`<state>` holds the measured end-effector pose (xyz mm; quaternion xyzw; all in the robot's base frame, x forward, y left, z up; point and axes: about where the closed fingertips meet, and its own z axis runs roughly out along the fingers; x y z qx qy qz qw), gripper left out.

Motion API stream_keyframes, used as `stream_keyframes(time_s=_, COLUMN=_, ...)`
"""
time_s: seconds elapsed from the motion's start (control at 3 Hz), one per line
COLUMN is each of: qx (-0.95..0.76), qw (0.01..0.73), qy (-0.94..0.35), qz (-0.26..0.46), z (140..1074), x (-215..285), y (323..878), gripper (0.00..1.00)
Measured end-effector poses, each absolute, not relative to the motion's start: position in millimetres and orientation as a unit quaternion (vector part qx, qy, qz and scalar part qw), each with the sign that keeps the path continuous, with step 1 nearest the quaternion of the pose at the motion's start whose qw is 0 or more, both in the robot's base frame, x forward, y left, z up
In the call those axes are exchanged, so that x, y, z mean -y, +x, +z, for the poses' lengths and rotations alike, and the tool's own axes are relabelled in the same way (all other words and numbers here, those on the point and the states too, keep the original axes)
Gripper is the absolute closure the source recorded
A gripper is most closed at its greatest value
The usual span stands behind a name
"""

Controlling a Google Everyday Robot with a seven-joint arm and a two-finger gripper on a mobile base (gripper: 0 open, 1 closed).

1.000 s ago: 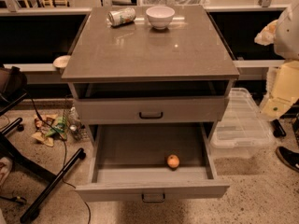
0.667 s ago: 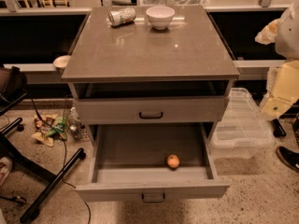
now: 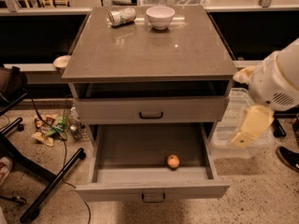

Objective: Pick orange from middle drawer and place on counter

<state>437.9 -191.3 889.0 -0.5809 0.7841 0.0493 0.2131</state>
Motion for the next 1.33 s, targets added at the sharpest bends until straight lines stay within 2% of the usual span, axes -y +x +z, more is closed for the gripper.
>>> stream_keyframes(time_s=0.33, qx=-0.789, qw=0.236, qy=-0.561, qz=0.089, z=836.0, x=177.8, y=446.5, gripper=0.00)
stream_keyframes(time_s=0.67, qx=-0.789, qw=0.236, qy=-0.561, qz=0.089, z=835.9, x=177.8, y=446.4, gripper=0.00)
stream_keyframes(time_s=1.33, qx=-0.798, qw=0.238, qy=-0.544, qz=0.104, z=738.9, x=183.8, y=466.5, gripper=0.00)
